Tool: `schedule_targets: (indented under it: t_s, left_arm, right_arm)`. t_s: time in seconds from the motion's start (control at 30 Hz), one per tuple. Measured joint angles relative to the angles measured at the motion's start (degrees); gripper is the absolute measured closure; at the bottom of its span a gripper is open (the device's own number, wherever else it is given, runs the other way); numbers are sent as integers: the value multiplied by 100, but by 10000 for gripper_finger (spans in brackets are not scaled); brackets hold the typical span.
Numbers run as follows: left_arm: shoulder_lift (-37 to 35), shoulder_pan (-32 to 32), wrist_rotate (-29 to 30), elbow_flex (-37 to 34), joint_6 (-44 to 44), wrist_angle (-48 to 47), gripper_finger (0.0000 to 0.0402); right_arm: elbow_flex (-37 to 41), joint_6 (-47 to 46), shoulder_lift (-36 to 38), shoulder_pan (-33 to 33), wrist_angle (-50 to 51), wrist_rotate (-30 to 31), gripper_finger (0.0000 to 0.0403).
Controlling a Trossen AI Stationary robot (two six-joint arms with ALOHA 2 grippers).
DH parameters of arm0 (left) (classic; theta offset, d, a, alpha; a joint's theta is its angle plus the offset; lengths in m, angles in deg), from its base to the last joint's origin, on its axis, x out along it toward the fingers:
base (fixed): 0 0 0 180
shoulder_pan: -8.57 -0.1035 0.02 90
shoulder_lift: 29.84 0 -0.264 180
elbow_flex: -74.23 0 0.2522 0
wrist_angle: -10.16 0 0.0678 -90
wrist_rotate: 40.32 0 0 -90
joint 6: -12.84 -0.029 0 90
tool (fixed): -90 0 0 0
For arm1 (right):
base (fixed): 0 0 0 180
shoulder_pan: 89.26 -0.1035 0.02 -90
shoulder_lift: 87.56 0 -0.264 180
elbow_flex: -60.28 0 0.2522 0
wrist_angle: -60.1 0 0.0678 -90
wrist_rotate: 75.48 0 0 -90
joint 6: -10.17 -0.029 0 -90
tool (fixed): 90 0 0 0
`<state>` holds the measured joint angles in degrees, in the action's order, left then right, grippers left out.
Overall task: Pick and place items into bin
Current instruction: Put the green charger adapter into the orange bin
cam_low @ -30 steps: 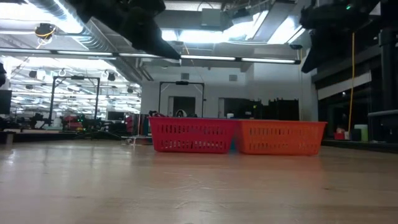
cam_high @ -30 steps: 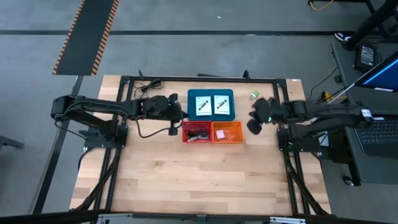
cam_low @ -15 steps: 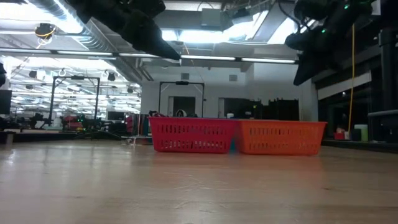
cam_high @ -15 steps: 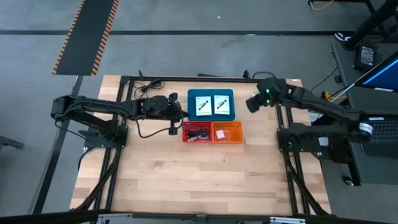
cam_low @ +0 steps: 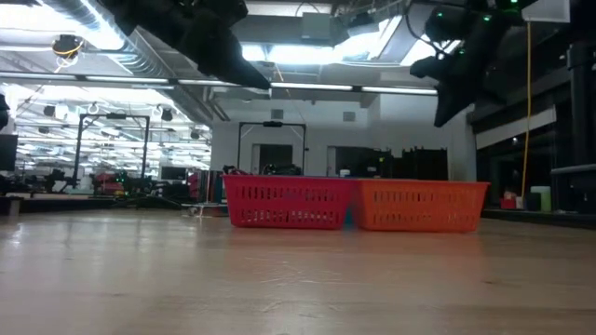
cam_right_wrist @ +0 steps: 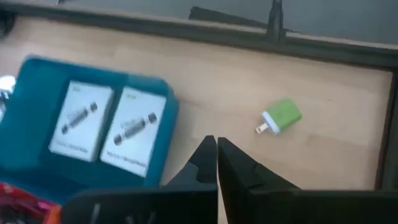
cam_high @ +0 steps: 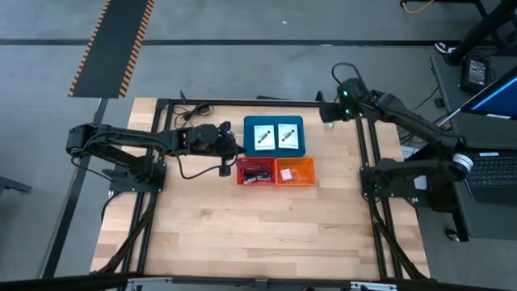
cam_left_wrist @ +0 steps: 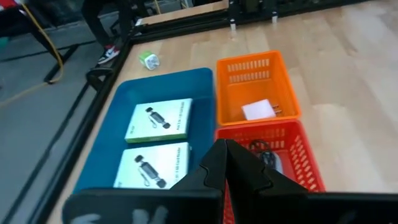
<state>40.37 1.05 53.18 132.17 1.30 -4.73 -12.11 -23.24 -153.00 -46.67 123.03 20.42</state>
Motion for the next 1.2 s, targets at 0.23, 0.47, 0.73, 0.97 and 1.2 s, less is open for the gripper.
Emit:
schedule_targets:
  t_s: [0.23, 0.47, 0.73, 0.97, 1.2]
  left_arm:
    - [0, 0, -165, 0, 186, -95, 400]
    - [2, 0, -164, 0, 201, -467, 397]
    - [2, 4, -165, 0, 283, -783, 400]
    - [5, 4, -164, -179, 285, -812, 396]
    - [7, 4, -162, -249, 282, -870, 400]
  right_arm:
    - [-845, -643, -985, 204, 593, 210, 403]
    - [-944, -1609, -1689, 268, 1254, 354, 400]
    - [-944, -1905, -2182, 268, 1233, 360, 352]
    - [-944, -2093, -2468, 266, 1237, 546, 260]
    - [-942, -2710, -2849, 264, 1229, 583, 196]
